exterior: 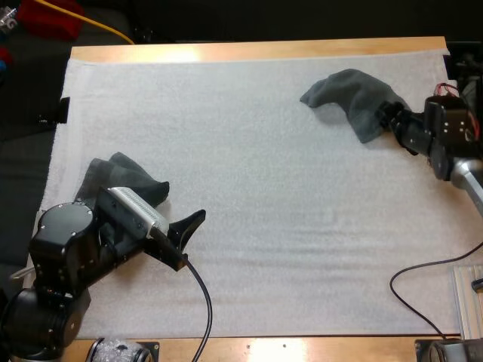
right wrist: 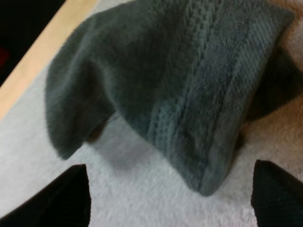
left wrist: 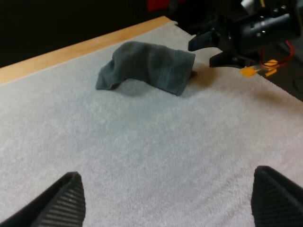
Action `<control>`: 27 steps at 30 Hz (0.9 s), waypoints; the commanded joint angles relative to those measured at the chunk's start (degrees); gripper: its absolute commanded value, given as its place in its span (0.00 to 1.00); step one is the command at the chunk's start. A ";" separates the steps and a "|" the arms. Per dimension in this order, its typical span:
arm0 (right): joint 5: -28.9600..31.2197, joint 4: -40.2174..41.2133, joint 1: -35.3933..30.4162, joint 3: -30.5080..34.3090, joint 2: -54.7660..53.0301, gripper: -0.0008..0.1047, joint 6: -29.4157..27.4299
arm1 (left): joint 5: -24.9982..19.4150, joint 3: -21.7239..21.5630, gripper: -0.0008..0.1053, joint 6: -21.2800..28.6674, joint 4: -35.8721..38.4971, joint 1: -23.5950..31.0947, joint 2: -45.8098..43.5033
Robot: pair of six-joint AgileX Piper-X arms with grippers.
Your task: Pick towel from pile, fold and stack
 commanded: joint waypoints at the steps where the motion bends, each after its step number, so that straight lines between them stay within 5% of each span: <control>1: 1.07 -0.39 -0.18 -0.84 1.04 0.66 -0.08 | -0.32 -0.46 0.66 -0.59 -0.11 -0.21 -0.05; 19: -2.81 -15.86 -0.20 -1.26 12.68 0.65 11.97 | -0.32 -0.46 0.66 -0.59 0.16 -0.21 -0.05; 27: -3.90 -15.70 -0.20 -1.33 13.48 0.24 12.18 | -0.32 -0.46 0.66 -0.59 0.16 -0.21 -0.05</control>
